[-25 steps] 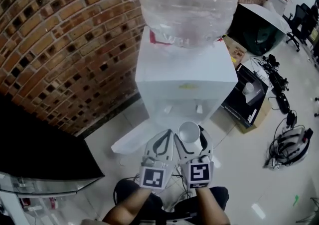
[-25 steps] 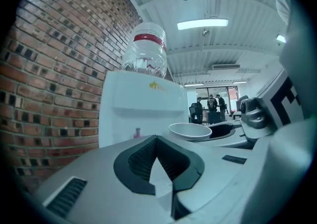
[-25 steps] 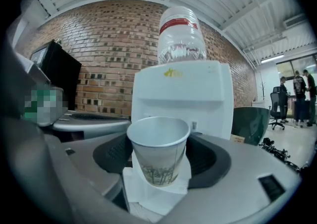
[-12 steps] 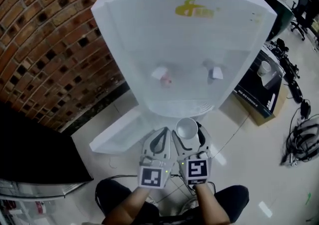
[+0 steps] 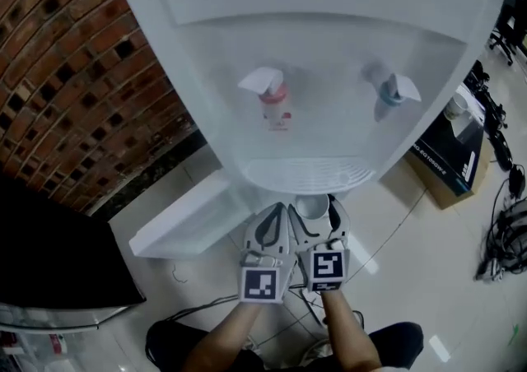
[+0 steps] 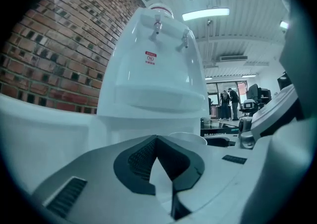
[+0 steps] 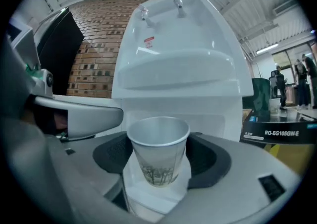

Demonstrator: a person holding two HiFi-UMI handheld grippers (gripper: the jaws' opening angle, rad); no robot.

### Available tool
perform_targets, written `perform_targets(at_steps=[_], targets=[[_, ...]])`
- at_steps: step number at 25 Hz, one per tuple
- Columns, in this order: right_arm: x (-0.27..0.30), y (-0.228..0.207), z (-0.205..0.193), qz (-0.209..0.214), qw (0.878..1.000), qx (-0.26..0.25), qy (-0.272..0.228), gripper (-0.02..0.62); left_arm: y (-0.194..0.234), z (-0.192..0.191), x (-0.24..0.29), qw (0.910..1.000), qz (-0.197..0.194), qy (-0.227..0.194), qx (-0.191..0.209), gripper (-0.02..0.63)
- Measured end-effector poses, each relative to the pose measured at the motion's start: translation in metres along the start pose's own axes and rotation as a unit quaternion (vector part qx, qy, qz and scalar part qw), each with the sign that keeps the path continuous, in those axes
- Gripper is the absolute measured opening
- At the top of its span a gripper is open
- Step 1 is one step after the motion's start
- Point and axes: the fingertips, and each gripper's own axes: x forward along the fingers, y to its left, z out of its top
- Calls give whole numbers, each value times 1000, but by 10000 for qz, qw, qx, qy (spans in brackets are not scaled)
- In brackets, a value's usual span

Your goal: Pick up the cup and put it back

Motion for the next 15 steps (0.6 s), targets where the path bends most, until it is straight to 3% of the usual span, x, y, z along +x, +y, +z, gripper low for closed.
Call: perform_targets(at_steps=[4, 11, 15], targets=[[23, -7, -39, 85, 9998, -149, 99, 337, 2, -26, 8, 9999, -23, 138, 11, 0], [72, -21, -108, 123, 9995, 52, 279, 339, -4, -63, 14, 9992, -183, 359, 34, 0], [101, -29, -134, 112, 9995, -19, 297, 341, -8, -77, 9, 9980, -364, 471, 220, 0]])
